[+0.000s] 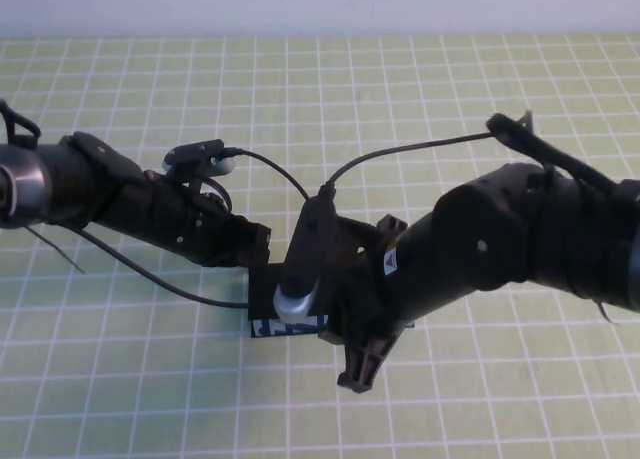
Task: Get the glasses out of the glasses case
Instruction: Pick up the glasses from the glasses case
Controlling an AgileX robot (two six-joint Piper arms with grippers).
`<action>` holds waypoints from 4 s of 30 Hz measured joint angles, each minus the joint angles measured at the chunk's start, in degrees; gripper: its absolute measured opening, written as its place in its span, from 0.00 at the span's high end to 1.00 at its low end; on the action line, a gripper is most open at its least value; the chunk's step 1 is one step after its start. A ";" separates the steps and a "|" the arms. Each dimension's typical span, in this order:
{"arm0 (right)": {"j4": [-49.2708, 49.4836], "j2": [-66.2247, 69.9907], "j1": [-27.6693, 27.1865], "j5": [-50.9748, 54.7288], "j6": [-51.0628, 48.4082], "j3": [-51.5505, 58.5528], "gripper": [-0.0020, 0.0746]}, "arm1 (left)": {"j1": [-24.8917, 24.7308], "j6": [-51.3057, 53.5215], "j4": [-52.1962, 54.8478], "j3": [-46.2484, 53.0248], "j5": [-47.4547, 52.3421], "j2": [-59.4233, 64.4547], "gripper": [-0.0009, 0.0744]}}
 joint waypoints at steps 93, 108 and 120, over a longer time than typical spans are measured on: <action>-23.07 4.43 0.04 -14.05 3.58 -1.58 0.98 | 8.57 47.10 -16.46 12.56 20.64 -8.61 0.99; -22.17 4.03 0.04 -15.15 7.06 -1.48 0.90 | 8.57 49.92 -19.20 12.56 18.04 -4.81 0.99; 1.86 -7.60 0.04 -2.36 10.99 -1.48 0.76 | 8.57 49.92 -19.20 12.56 17.64 -4.22 0.99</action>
